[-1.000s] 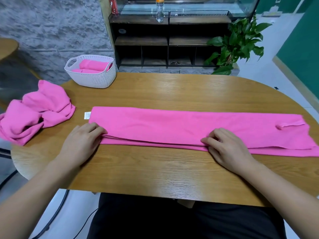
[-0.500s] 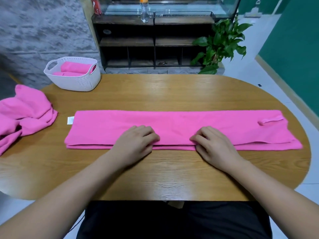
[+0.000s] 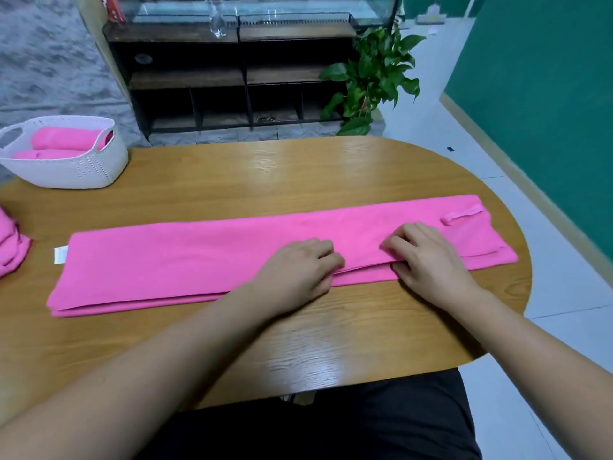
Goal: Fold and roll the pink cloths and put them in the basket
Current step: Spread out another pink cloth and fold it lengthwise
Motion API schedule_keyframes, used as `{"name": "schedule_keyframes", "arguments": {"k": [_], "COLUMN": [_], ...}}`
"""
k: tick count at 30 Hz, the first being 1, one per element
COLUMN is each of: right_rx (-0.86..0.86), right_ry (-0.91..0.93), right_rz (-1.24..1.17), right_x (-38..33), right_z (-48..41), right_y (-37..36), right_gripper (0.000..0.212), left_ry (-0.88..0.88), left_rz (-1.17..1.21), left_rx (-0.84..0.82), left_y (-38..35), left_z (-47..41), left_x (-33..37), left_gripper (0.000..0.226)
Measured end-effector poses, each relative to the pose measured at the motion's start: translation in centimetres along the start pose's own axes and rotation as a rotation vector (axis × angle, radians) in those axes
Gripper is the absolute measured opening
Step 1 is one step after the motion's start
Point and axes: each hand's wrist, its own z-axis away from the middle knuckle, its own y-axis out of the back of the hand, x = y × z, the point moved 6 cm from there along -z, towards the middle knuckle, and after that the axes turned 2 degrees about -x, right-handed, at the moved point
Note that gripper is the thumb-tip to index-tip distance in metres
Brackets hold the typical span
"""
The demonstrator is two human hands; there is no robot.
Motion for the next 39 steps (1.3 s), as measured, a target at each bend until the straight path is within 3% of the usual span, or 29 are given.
{"name": "schedule_keyframes", "arguments": {"k": [11, 16, 22, 29, 32, 35, 39], "right_rx": [0.064, 0.184, 0.199, -0.035, -0.048, 0.053, 0.03], "right_ry": [-0.286, -0.327, -0.278, -0.371, -0.403, -0.419, -0.357], "right_rz": [0.181, 0.216, 0.206, 0.227, 0.248, 0.128, -0.201], "right_x": [10.7, 13.6, 13.5, 14.6, 14.2, 11.1, 5.0], "right_z": [3.7, 5.4, 8.2, 8.7, 7.3, 5.0, 1.7], "right_y": [1.8, 4.0, 3.7, 3.8, 5.6, 6.5, 3.6], "right_gripper": [0.047, 0.039, 0.035, 0.056, 0.045, 0.03, 0.034], "left_ry": [0.077, 0.095, 0.024, 0.052, 0.048, 0.011, 0.013], "left_rz": [-0.024, -0.019, 0.019, 0.276, 0.365, 0.205, 0.018], "left_rx": [-0.064, -0.05, -0.038, -0.139, -0.088, -0.002, -0.014], "left_y": [-1.9, -1.9, -1.8, -2.2, -1.5, -0.9, -1.2], "left_z": [-6.6, -7.2, -6.5, -6.7, -7.3, -7.2, -6.1], "left_x": [2.8, 2.6, 3.1, 2.8, 1.4, -0.6, -2.9], "left_gripper": [0.029, 0.027, 0.025, 0.039, 0.03, 0.021, 0.029]}}
